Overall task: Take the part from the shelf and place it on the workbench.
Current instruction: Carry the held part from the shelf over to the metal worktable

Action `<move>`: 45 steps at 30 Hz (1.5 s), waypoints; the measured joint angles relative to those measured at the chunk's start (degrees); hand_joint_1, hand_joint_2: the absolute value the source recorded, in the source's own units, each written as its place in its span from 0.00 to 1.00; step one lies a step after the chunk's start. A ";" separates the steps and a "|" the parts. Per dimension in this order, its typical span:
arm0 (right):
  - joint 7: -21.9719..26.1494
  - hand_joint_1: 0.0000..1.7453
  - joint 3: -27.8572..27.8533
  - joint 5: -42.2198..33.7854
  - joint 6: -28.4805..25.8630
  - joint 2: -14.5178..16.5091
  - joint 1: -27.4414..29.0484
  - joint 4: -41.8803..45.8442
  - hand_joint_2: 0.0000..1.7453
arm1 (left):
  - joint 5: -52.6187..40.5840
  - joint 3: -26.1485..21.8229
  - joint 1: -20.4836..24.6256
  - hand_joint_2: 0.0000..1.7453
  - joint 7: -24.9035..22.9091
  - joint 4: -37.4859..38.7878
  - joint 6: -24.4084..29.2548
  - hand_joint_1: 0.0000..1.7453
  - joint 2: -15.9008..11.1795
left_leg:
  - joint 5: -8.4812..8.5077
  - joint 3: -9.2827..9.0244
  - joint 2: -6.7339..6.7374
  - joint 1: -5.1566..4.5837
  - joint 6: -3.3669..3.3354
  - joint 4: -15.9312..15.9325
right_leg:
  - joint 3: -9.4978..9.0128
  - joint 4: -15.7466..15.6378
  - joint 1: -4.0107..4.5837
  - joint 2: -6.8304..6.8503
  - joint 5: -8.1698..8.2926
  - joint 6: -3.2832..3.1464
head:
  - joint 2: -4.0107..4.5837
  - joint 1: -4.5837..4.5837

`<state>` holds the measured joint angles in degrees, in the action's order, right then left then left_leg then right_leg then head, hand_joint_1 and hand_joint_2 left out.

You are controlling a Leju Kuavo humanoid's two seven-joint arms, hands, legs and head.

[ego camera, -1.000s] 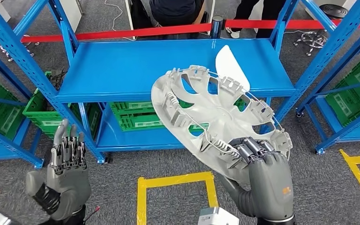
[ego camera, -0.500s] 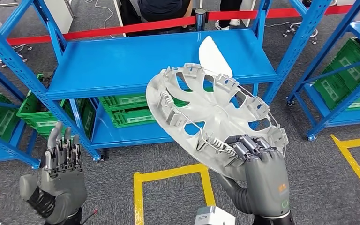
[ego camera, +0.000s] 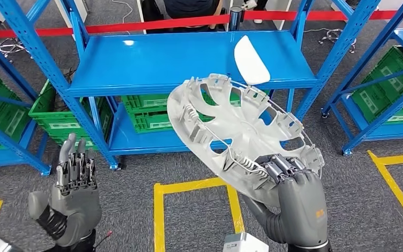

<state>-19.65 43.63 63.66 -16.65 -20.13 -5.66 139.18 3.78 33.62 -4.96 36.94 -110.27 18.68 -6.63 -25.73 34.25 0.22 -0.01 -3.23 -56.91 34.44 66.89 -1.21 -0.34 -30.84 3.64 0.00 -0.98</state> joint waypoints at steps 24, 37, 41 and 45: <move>-0.99 1.00 -1.14 -1.16 1.00 -0.54 -0.14 0.04 1.00 | -0.32 0.07 1.01 0.00 -1.27 -0.02 0.00 0.00 0.19 | -2.11 -4.60 -0.07 0.47 0.13 1.61 | 2.24 -5.62 -0.15 0.20 2.63 0.07 | 0.02 -1.45; -1.11 1.00 -1.36 -1.13 1.02 -0.70 -0.03 0.04 1.00 | -0.33 0.07 1.02 0.00 -1.27 -0.02 -0.03 0.00 0.31 | -0.80 -2.47 0.00 0.24 -0.36 1.23 | 5.63 5.71 -0.11 0.20 -4.16 0.38 | 0.02 -0.64; -1.11 1.00 -1.36 -1.13 1.02 -0.70 -0.03 0.04 1.00 | -0.33 0.07 1.02 0.00 -1.27 -0.02 -0.03 0.00 0.31 | -0.80 -2.47 0.00 0.24 -0.36 1.23 | 5.63 5.71 -0.11 0.20 -4.16 0.38 | 0.02 -0.64; -1.15 1.00 -1.37 -1.13 1.03 -0.72 0.01 0.04 1.00 | -0.33 0.07 1.01 0.00 -1.27 -0.01 -0.04 0.00 0.31 | -0.57 -2.06 0.00 0.23 -0.35 1.13 | 5.55 6.46 -0.12 0.20 -3.99 0.39 | 0.02 -0.53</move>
<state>-20.81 42.26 62.54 -15.62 -20.85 -5.65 139.23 3.45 33.68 -3.95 35.67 -110.28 18.63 -6.32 -26.30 32.19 0.23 0.21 -3.57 -55.77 39.99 73.34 -1.33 -0.14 -34.83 4.03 0.02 -1.51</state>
